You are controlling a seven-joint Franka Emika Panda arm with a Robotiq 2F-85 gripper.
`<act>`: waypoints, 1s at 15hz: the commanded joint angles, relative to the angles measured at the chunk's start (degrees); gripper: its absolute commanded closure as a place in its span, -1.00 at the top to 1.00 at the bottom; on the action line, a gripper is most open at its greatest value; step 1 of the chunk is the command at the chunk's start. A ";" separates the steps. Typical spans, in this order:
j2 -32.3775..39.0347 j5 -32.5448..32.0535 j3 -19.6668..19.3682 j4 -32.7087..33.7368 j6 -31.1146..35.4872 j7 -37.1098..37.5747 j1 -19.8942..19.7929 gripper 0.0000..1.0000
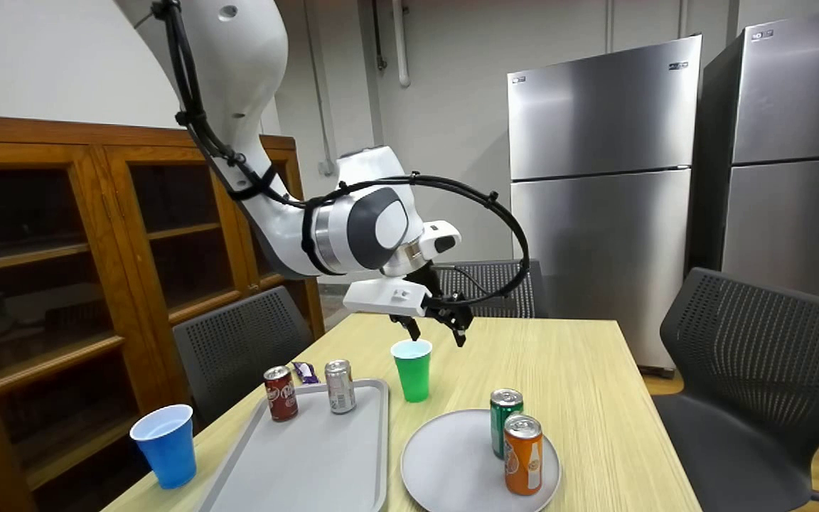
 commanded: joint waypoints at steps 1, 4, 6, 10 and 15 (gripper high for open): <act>-0.71 1.98 -0.44 -0.98 0.78 -2.45 -2.26 1.00; 0.69 2.52 -0.94 -0.14 0.73 -3.27 -3.76 1.00; 1.83 3.39 -0.91 0.49 0.57 -3.93 -4.82 1.00; 4.75 5.33 -0.64 2.24 0.38 -4.84 -6.69 1.00; 8.60 7.56 -0.13 5.71 -0.08 -5.18 -8.54 1.00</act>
